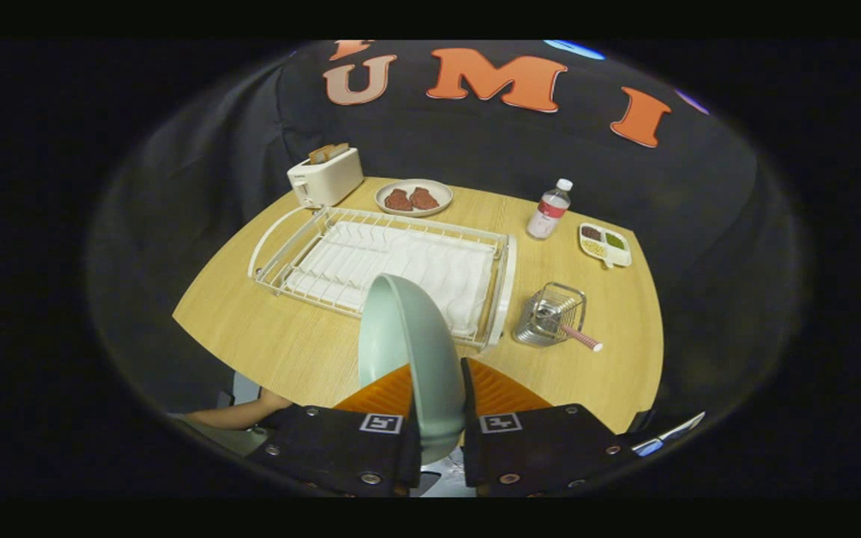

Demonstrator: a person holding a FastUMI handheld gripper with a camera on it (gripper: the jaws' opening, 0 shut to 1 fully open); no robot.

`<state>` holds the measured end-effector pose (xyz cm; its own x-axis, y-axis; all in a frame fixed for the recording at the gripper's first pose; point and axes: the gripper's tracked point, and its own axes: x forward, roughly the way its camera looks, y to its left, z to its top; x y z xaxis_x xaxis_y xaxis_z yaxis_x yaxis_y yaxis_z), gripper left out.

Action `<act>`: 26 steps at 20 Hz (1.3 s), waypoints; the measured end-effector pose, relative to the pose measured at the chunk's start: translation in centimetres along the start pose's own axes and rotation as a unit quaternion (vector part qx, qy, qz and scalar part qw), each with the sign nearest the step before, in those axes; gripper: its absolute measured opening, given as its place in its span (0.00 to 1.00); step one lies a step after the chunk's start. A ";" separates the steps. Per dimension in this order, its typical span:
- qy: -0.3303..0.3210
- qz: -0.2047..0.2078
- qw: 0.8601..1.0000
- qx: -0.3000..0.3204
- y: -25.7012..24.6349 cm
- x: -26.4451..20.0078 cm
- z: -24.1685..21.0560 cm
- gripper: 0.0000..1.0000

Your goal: Take the plate from the dish rack, then take the spoon from the basket and place it into the plate.

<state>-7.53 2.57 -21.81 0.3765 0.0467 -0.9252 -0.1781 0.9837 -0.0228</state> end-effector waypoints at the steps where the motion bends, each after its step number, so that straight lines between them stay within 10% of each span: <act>1: 0.007 0.012 1.000 0.007 0.2 0.5 -1.1 0.23; 17: 0.050 0.176 0.967 0.180 3.6 9.0 -10.4 0.23; 26: 0.055 0.133 0.972 0.185 1.7 12.5 -10.9 0.44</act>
<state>-13.07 2.92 -37.55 0.2593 0.3083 -0.9153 0.0905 0.9358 0.3408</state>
